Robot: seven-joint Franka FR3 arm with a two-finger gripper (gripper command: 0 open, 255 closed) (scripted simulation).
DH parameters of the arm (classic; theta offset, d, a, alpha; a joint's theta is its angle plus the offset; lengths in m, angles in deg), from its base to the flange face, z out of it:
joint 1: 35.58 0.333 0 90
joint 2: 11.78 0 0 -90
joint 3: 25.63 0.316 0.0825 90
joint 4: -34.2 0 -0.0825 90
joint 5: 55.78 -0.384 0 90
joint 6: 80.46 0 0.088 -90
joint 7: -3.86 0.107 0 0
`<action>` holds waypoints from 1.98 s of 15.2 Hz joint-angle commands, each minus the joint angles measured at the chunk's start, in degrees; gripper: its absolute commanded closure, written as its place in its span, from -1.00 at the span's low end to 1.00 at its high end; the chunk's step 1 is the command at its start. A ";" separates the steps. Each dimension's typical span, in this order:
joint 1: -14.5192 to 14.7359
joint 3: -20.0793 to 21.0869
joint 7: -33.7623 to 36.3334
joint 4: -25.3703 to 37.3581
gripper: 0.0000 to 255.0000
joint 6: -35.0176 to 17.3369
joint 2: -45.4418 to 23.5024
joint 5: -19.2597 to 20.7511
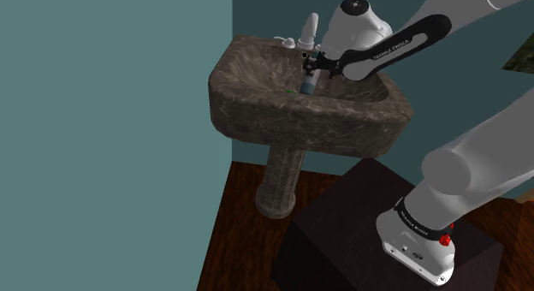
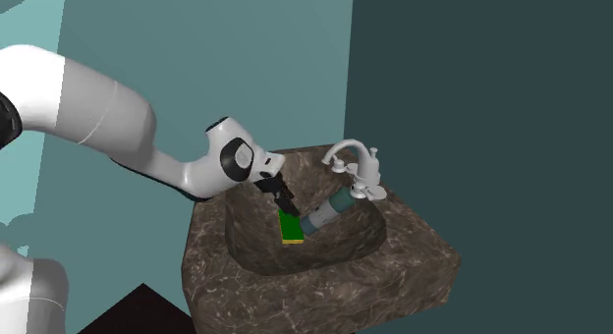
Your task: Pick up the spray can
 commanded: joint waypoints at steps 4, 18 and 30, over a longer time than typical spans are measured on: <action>-3.28 0.63 22.92 9.41 -1.00 -1.49 -10.15 21.25; -1.83 -2.17 43.05 16.71 1.00 -0.97 -20.06 39.85; -2.20 -1.74 39.71 16.48 1.00 -0.76 -18.44 36.60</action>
